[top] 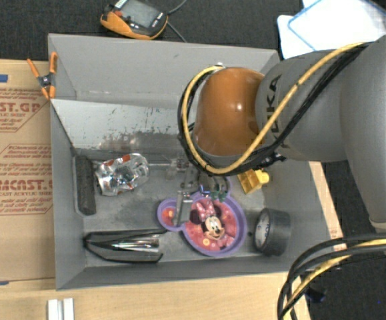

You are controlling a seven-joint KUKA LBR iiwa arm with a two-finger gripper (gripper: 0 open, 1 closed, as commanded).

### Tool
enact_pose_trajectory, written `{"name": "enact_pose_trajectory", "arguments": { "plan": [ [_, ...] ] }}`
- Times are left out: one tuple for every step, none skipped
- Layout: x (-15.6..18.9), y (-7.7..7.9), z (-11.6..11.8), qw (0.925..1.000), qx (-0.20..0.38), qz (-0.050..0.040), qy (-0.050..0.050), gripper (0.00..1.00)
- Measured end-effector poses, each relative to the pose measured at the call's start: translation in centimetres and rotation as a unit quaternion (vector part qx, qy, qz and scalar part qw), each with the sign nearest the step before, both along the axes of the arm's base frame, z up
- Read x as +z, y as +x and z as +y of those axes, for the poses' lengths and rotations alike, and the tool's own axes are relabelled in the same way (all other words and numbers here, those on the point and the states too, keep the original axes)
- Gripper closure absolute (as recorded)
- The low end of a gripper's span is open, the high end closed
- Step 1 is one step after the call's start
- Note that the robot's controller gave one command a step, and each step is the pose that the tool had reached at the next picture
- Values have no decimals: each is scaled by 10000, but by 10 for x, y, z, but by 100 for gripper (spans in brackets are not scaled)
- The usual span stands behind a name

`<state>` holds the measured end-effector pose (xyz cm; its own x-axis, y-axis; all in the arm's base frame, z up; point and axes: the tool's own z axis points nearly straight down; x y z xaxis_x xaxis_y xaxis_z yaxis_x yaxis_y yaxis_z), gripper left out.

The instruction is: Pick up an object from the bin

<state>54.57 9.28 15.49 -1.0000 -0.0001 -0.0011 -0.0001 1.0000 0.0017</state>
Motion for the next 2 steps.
{"name": "enact_pose_trajectory", "arguments": {
  "plan": [
    [-85,11,-31,9998,-197,5,8,0],
    [-85,9,-35,9970,-773,-58,31,0]
  ]
}}
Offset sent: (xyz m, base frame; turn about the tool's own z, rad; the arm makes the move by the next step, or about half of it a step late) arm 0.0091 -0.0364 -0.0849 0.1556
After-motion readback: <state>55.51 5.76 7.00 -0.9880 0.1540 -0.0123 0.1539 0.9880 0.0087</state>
